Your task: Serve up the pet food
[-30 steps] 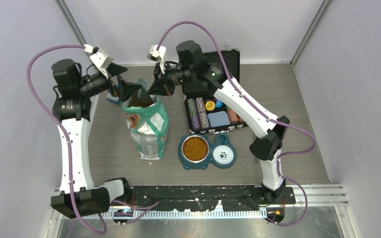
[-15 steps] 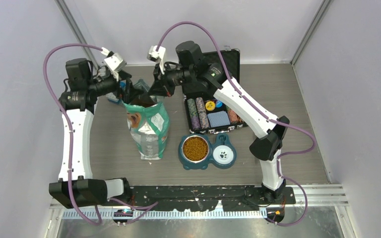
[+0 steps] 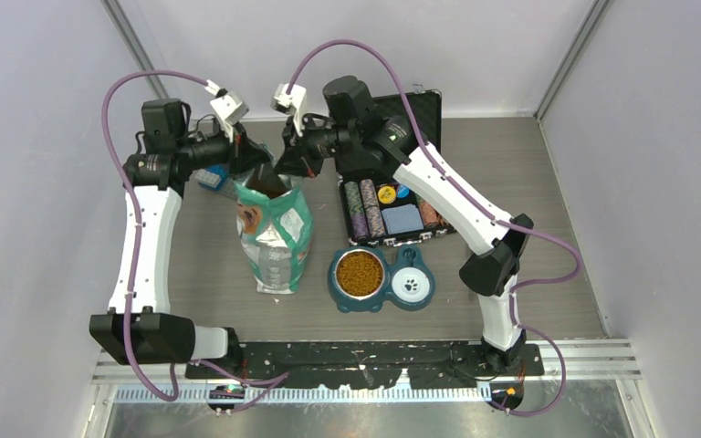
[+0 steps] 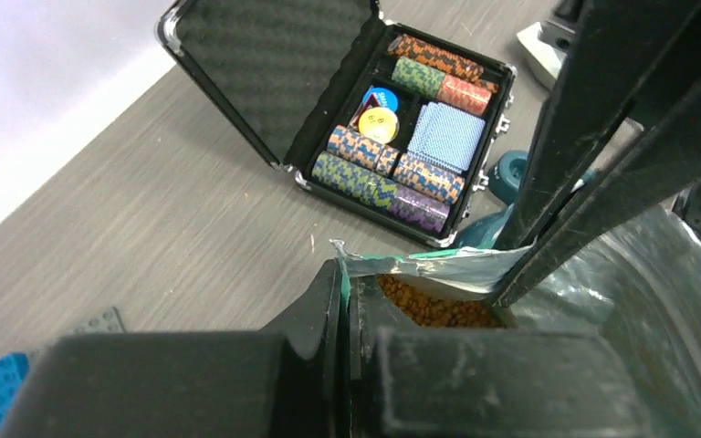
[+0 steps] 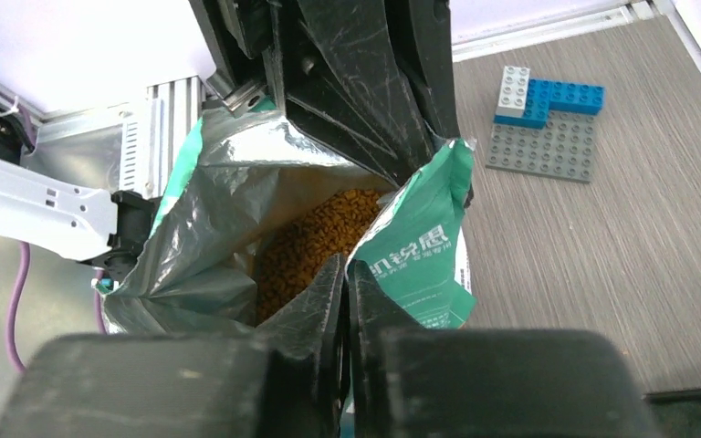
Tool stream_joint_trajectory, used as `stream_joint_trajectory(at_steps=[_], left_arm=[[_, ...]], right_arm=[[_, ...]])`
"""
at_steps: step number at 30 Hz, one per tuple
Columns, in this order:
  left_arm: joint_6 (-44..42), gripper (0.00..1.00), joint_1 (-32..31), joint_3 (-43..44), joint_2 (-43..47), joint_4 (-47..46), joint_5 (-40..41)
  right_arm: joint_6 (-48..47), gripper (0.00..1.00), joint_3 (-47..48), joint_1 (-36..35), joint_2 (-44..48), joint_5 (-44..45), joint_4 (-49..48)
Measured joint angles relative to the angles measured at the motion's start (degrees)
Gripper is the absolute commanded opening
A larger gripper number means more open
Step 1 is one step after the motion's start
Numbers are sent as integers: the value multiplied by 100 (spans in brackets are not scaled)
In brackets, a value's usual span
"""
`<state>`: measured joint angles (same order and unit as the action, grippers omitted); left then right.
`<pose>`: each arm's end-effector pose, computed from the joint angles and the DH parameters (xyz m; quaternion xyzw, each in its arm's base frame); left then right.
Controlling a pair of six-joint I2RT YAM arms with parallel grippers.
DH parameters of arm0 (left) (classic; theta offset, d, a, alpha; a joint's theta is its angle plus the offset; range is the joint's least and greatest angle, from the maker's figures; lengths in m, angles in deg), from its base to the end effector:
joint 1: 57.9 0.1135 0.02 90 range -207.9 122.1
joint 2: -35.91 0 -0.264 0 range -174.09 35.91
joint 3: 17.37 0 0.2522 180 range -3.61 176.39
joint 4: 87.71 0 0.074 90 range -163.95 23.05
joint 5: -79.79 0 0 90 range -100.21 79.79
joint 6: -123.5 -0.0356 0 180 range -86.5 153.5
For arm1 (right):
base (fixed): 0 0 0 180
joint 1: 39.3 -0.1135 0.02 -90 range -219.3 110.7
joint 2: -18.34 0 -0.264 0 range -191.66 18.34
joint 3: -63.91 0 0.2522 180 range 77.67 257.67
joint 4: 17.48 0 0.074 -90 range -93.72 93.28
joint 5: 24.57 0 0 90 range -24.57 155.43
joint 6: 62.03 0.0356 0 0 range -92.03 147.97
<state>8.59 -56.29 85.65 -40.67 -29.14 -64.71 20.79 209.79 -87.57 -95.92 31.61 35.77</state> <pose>0.2654 -0.0215 0.4322 0.3741 0.7173 -0.2914 0.5106 0.2778 0.3412 0.4482 -0.5129 0.6246 0.4140 0.4189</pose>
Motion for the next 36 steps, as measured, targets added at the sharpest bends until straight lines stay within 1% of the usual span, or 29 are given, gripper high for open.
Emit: stream_joint_trajectory(at_steps=[1, 2, 3, 4, 5, 6, 7, 8, 10, 12, 16, 20, 24, 28, 34, 36], left_arm=[[157, 0, 0, 0, 0, -39, 26], [431, 0, -13, -2, 13, -92, 153], [732, 0, -52, -15, 44, -175, 374], [1036, 0, -127, -61, 111, -275, 688], [1360, 0, -243, -173, 234, -437, 1141], [1648, 0, -398, -304, 402, -588, 1657], [1851, 0, -549, -415, 568, -691, 2127], [2057, 0, -769, -535, 776, -765, 2857], [2391, 0, -1161, -654, 1121, -723, 4186], [2761, 0, -1344, -654, 1279, -588, 5147], [3381, 0, -1355, -612, 1346, -337, 6791], [3915, 0, -1384, -365, 1344, 293, 8166], [4380, 0, -1436, -280, 1414, 785, 9071], [4621, 0, -1635, -195, 1464, 1191, 9621], [4767, 0, -1856, -210, 1731, 1377, 9617], [4837, 0, -1932, -219, 1849, 1436, 9606]], right_arm=[[22, 33, 0, -7, 11, 57, -2], [57, 40, 0, -15, 22, 136, -2], [131, 54, -2, -28, 44, 232, -11], [199, 60, -35, -39, 87, 356, -63], [284, 73, -127, -48, 168, 518, -157], [356, 78, -284, -61, 291, 691, -295], [463, 92, -490, -74, 439, 883, -424], [555, 98, -920, -76, 721, 1139, -706], [721, 96, -1360, -85, 1027, 1399, -970], [903, 96, -1768, -87, 1325, 1648, -1257], [1270, 96, -2192, -98, 1716, 2065, -1672], [1770, 96, -2350, -118, 1904, 2575, -1853], [2068, 96, -2341, -195, 1906, 2920, -1801], [2155, 96, -1998, -439, 1729, 3060, -1578], [2212, 97, -1502, -850, 1388, 3147, -1561], [2232, 97, -1108, -951, 1093, 3252, -1558]])
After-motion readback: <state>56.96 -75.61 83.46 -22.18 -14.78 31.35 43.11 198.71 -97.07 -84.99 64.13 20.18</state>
